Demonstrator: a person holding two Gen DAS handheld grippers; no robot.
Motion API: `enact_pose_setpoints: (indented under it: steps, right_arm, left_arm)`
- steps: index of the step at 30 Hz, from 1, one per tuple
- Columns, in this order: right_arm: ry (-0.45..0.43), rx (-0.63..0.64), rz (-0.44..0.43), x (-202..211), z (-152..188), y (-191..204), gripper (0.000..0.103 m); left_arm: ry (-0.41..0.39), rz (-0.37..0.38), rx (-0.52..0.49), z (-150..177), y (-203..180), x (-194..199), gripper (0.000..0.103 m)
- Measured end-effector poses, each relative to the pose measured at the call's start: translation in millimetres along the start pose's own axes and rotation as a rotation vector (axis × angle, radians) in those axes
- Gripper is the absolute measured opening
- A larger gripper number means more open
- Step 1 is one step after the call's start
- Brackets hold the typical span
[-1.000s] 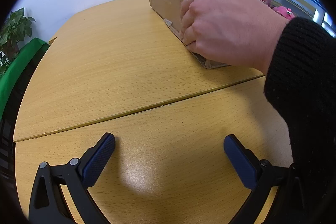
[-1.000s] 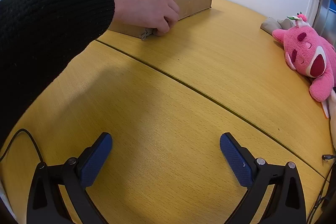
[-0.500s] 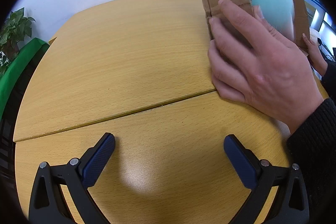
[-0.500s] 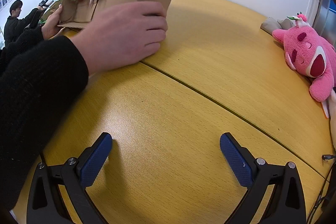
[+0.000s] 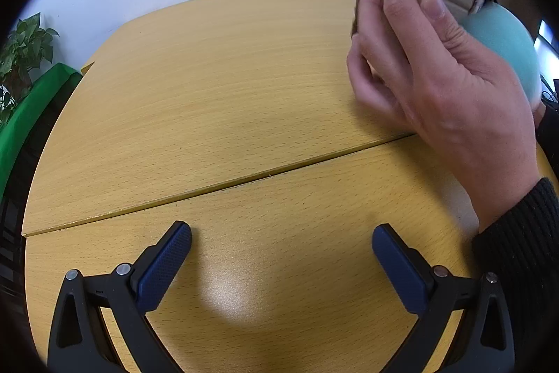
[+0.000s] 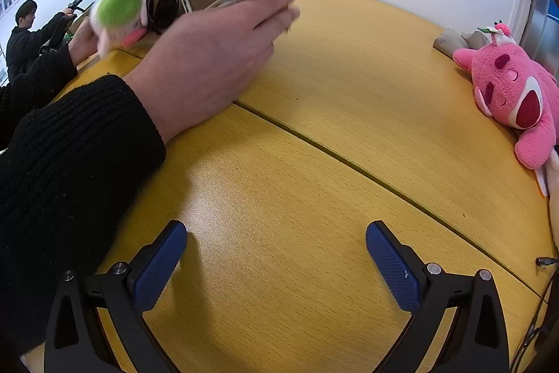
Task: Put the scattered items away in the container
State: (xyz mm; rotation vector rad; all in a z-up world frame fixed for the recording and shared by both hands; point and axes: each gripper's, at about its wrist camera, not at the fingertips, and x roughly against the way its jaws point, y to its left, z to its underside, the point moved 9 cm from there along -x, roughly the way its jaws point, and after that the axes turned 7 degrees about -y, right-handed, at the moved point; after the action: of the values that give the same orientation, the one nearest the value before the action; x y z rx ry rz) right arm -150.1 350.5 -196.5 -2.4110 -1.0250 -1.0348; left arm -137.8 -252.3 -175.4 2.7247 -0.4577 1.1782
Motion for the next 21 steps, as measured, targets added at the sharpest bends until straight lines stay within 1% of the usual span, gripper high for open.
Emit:
enact_pose_setpoints:
  steps: [21]
  right_arm:
    - [0.001, 0.000, -0.002, 0.9, -1.2, 0.4, 0.103]
  left_arm:
    - [0.000, -0.006, 0.007, 0.9, -3.9, 5.0, 0.103]
